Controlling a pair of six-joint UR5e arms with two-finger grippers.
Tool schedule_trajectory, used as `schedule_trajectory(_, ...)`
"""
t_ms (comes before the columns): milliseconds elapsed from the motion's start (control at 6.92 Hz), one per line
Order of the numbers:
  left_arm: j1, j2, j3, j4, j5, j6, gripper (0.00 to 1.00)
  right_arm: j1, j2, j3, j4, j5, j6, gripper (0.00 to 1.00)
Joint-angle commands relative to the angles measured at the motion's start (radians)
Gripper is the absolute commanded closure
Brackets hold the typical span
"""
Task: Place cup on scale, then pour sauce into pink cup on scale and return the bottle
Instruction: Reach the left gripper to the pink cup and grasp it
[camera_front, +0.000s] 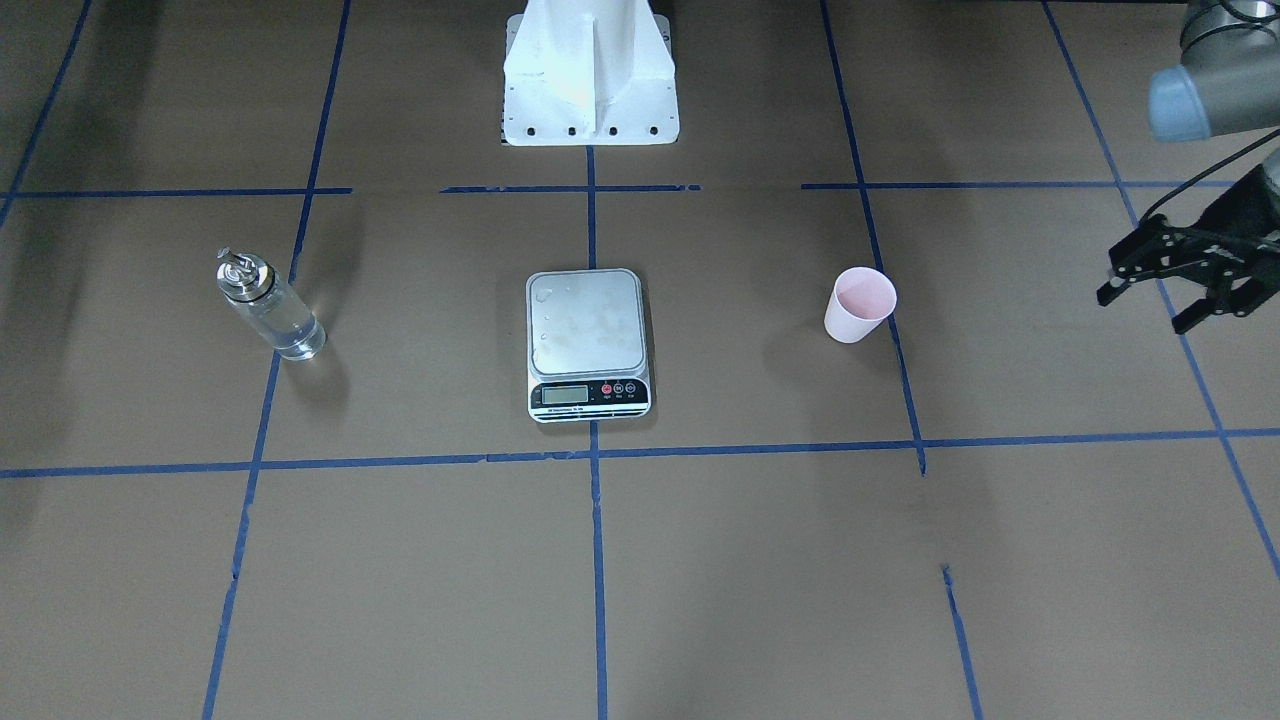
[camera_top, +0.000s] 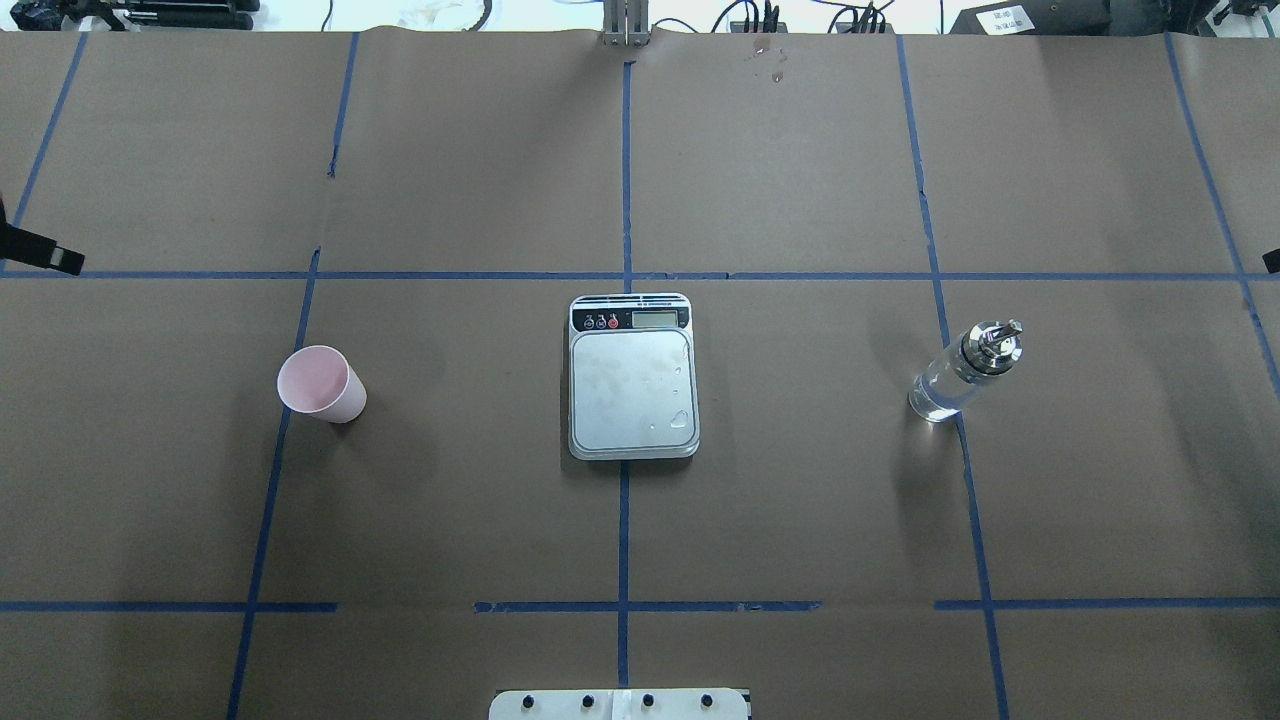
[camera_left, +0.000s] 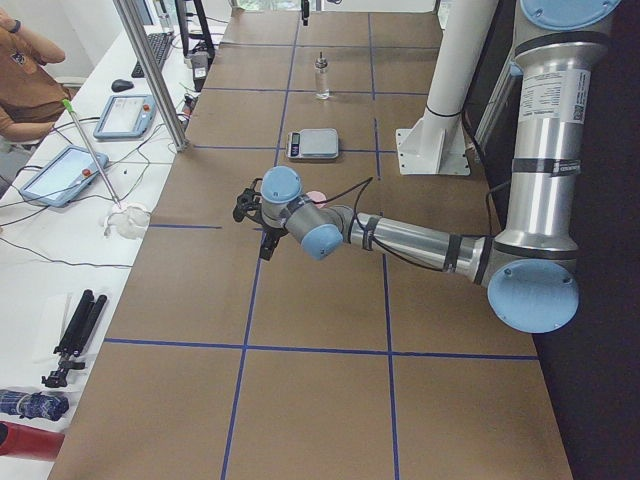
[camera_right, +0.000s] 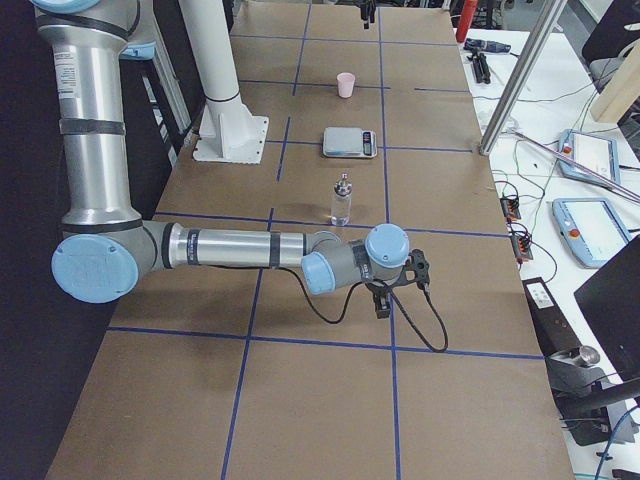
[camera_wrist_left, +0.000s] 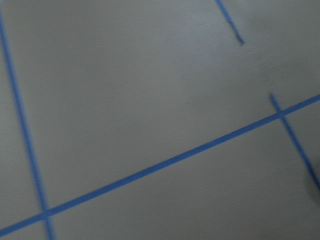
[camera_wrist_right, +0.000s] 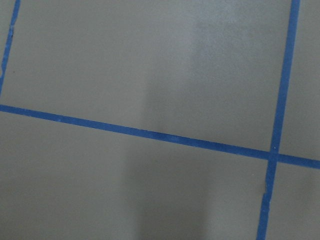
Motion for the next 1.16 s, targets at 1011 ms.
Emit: schedule_trajectory(1011, 0.404, -0.072, -0.046, 0.014, 0.222, -0.477, 0.04, -0.048, 0.024, -0.014, 0.048, -0.005, 0.081, 0.00)
